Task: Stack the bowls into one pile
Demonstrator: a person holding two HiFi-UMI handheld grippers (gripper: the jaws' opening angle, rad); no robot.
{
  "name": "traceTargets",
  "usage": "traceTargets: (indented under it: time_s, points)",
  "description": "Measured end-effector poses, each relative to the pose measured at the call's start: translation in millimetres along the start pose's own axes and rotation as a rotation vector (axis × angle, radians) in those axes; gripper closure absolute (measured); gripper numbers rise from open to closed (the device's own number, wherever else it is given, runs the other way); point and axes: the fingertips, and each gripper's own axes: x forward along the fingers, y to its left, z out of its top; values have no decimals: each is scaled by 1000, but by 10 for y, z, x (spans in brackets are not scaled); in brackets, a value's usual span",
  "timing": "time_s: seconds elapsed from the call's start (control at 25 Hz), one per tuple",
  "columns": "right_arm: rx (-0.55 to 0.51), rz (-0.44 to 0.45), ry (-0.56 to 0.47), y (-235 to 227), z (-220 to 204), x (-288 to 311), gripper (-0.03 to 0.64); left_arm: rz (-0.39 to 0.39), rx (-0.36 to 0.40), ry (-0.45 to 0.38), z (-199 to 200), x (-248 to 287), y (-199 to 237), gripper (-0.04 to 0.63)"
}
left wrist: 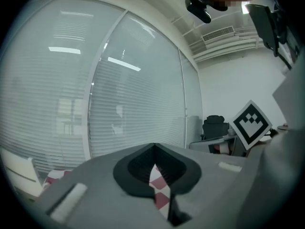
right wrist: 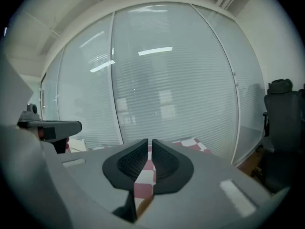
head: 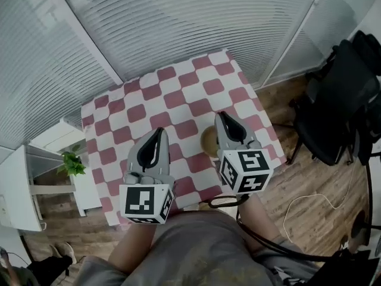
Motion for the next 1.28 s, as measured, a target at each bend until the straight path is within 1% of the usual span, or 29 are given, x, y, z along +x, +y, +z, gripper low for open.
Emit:
traceTargets:
  time_s: [0.12, 0.32, 0.44, 0.64, 0.88, 1.08, 1.28]
  points:
    - [-38, 61, -60, 299, 242, 20, 589, 59, 27, -50, 190, -122, 230, 595]
    - [-118, 124, -122, 694, 528, 88, 591, 149, 61, -110, 501, -265, 593, 595]
    - [-151, 152, -138, 874, 622, 136, 591, 176, 70, -141, 603, -325, 740, 595]
    - [-189, 200, -138, 1173, 626, 244, 592, 223, 79, -159, 671, -466, 978, 595]
    - [-231, 236, -157, 1284, 639, 262, 592, 243, 74, -170, 698, -455, 1049, 595]
    - [-225, 242, -154, 1345, 620, 369, 592, 245, 58, -155, 642, -432, 1155, 595]
    - [-222, 246, -151, 1342, 612, 408, 592, 242, 57, -151, 601, -389, 1163, 595]
